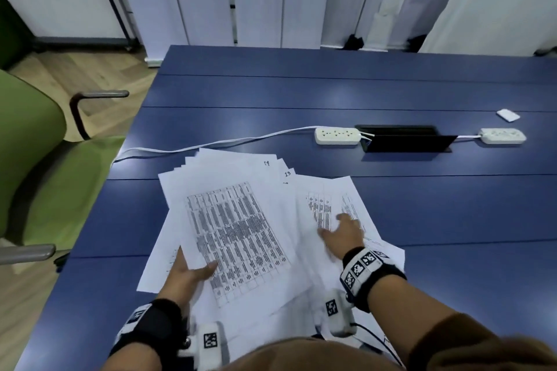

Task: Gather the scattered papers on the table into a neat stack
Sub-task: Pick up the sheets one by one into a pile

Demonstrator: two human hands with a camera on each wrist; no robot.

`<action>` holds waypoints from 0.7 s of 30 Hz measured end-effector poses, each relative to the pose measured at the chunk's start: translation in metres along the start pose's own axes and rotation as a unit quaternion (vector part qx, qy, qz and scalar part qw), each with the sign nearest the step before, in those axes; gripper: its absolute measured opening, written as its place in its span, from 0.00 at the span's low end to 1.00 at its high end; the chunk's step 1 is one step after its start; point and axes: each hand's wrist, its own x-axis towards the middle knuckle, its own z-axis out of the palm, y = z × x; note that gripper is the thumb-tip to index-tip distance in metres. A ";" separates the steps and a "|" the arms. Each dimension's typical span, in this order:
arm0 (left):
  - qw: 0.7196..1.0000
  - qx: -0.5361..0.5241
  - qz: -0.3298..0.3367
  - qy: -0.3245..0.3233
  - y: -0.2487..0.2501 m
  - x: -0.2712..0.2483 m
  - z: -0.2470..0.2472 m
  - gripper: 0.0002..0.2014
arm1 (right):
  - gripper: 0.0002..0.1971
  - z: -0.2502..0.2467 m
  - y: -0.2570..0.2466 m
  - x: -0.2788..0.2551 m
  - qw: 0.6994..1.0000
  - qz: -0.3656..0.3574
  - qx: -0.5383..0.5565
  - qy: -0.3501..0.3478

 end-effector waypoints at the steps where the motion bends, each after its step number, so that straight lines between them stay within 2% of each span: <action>1: 1.000 -0.002 0.006 -0.004 0.004 0.001 -0.008 0.36 | 0.33 -0.005 0.008 0.004 0.998 0.037 -0.013 0.040; 3: 1.000 -0.016 0.013 -0.001 0.018 -0.003 -0.025 0.34 | 0.32 -0.011 0.020 0.009 0.994 0.088 -0.016 0.059; 6: 1.000 -0.022 0.005 0.018 0.023 -0.005 -0.052 0.33 | 0.32 -0.010 0.023 0.012 0.994 0.095 0.038 0.040; 10: 0.999 0.017 -0.015 0.038 0.004 -0.002 -0.074 0.36 | 0.40 -0.001 0.008 0.003 0.982 0.065 0.171 -0.050; 13: 0.999 0.028 -0.019 0.029 0.000 0.001 -0.069 0.39 | 0.50 0.008 -0.003 -0.004 0.957 0.080 0.249 -0.126; 16: 0.999 0.031 -0.026 0.010 -0.005 0.008 -0.064 0.42 | 0.53 0.017 -0.012 -0.016 0.955 0.076 0.213 -0.194; 17: 0.999 0.037 -0.026 0.005 -0.009 0.011 -0.062 0.44 | 0.52 0.020 -0.014 -0.019 0.960 0.072 0.189 -0.193; 19: 0.999 0.044 -0.029 -0.001 -0.013 0.013 -0.057 0.51 | 0.48 0.022 -0.018 -0.023 0.972 0.056 0.173 -0.149; 21: 0.999 0.034 -0.027 -0.012 -0.013 0.012 -0.050 0.51 | 0.41 0.013 -0.024 -0.025 0.979 0.047 0.175 -0.092</action>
